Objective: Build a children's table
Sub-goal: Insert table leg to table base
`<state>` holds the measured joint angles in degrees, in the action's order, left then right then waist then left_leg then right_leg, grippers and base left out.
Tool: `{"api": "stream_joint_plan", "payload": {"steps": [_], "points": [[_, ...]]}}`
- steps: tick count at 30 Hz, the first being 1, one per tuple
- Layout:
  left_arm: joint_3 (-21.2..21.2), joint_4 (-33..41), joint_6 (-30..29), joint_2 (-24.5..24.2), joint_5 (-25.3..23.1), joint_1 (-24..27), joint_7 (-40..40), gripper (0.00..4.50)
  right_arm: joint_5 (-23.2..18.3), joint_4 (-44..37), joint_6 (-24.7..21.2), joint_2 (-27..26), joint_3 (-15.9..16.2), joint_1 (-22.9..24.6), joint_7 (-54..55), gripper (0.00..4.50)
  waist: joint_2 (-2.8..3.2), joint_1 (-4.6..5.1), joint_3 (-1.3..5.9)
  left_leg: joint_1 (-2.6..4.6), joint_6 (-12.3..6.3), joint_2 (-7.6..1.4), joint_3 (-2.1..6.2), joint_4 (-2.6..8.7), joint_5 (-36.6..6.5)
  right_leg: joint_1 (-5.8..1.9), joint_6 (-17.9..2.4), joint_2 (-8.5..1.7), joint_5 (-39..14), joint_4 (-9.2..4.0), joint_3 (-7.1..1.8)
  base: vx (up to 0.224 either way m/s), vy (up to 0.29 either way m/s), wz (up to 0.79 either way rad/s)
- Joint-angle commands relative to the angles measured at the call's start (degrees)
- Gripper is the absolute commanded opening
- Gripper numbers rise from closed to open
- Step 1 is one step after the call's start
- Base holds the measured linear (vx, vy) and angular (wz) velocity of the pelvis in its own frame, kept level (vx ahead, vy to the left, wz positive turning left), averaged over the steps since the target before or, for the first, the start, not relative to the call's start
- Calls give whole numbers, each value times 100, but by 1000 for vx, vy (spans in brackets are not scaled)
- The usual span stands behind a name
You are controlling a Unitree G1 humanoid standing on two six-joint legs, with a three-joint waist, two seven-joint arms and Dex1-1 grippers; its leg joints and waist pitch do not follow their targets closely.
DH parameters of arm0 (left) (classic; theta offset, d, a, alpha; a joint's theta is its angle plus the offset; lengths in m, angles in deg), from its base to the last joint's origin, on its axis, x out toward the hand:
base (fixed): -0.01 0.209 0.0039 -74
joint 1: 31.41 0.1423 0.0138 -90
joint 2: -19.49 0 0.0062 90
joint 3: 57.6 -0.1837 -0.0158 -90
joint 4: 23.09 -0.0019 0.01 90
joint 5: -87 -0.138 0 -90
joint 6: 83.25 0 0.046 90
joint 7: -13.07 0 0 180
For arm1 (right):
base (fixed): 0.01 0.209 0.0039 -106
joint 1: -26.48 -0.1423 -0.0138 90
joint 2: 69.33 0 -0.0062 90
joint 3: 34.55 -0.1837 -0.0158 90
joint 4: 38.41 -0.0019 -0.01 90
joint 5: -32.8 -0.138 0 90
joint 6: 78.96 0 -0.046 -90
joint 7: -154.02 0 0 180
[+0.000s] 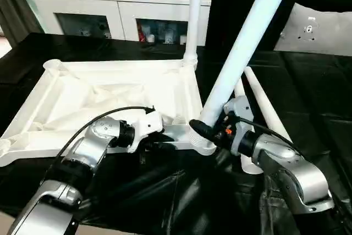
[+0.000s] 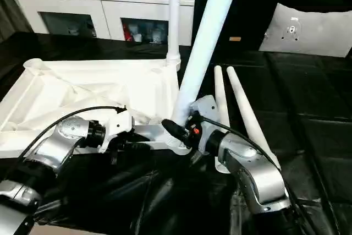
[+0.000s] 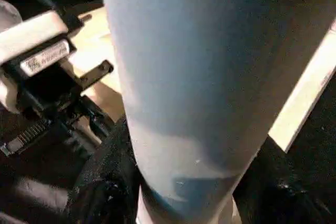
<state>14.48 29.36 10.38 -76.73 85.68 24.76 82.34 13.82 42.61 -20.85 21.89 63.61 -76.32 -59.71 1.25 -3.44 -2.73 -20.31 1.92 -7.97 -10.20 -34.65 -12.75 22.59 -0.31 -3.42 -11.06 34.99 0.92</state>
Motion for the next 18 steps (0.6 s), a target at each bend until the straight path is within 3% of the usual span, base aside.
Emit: {"api": "stream_joint_plan", "payload": {"steps": [1,5,8,10,14,18], "points": [[-91,-161,-7,-6,-20,-3,143,31,-6,-148,-76,53,17,64,-14,188,-22,7,285,24,89,-482,214,506,-1148,-228,-1157,-525,-1452,-450,-273,0,0,0],[-133,-311,78,-44,-120,-126,228,4,11,-156,-86,39,59,94,-3,188,-18,5,319,19,-19,-474,195,467,-782,-240,-1300,-514,-760,-392,-267,0,0,0],[-194,-491,237,-54,-241,-206,178,0,16,-160,-96,38,70,96,3,188,-11,-4,320,18,-87,-470,184,451,-726,-246,-1400,-520,-595,-386,-262,0,0,0],[-307,-623,430,-102,-440,-257,107,0,17,-162,-123,35,73,82,14,188,-10,-4,295,26,-49,-475,187,471,-925,-241,-1361,-526,-939,-422,-265,0,0,0],[-227,-575,459,-81,-331,-224,218,0,35,-94,-308,96,105,-50,3,188,-13,16,263,54,92,-492,206,508,-1296,-216,-1235,-535,-1616,-471,-278,0,0,0],[-142,-449,449,-49,-141,-169,353,0,52,34,-553,203,189,-172,-80,188,-22,11,287,47,93,-492,202,497,-1102,-224,-1235,-534,-1399,-444,-283,0,0,0]]}}
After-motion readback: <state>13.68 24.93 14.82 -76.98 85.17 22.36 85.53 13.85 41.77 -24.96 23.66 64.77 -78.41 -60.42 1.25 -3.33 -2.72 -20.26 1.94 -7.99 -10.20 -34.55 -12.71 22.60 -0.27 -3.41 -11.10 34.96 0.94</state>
